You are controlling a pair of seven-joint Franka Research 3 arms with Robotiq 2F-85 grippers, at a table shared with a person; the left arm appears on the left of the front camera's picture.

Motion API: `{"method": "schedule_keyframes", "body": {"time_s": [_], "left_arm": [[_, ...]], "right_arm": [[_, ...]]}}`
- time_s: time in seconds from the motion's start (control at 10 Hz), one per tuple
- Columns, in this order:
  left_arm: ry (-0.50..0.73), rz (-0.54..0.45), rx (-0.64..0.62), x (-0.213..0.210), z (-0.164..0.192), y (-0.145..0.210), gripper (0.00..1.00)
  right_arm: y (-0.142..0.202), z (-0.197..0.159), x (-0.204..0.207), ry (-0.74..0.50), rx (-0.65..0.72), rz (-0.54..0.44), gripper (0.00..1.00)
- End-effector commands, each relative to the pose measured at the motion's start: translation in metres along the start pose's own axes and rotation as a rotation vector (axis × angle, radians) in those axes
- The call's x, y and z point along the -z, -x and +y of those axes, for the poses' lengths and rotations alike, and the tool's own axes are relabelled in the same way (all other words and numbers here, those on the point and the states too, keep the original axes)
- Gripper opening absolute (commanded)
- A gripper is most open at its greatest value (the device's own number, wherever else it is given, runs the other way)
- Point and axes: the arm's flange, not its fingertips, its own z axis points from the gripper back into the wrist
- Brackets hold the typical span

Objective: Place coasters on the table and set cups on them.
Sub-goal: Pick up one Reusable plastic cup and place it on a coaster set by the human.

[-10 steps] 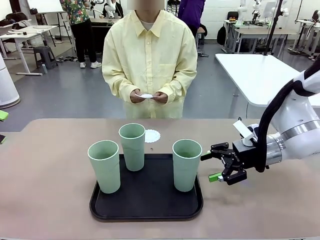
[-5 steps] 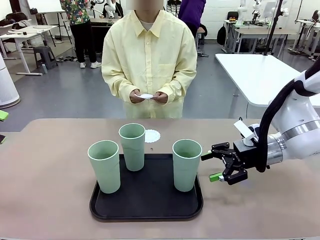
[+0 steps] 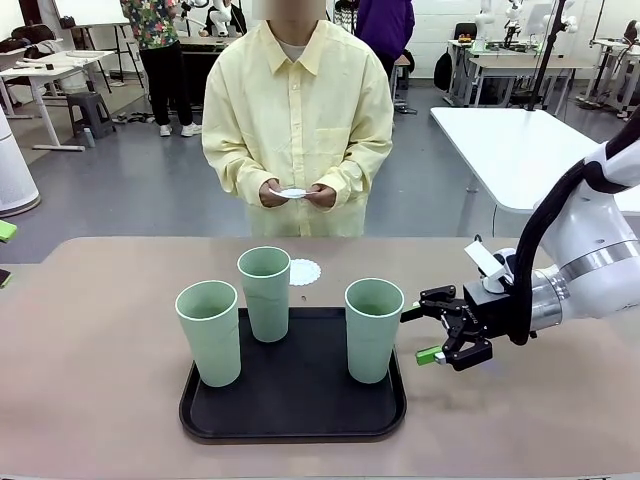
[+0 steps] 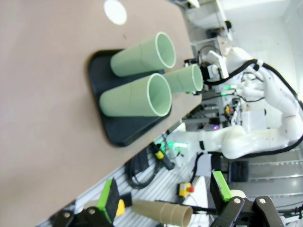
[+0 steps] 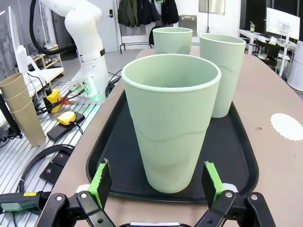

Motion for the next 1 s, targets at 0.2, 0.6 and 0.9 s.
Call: {"method": "schedule_keyframes", "body": {"time_s": [0.2, 0.6, 0.9], "left_arm": [[0.017, -0.006, 0.020, 0.000, 0.001, 0.000, 1.00], [0.017, -0.006, 0.020, 0.000, 0.001, 0.000, 1.00], [0.017, -0.006, 0.020, 0.000, 0.001, 0.000, 1.00]], "right_arm": [[0.008, -0.017, 0.015, 0.054, 0.001, -0.026, 1.00], [0.006, -0.025, 0.036, 0.035, -0.016, -0.015, 1.00], [0.006, -0.026, 0.045, 0.010, -0.005, -0.012, 1.00]]}}
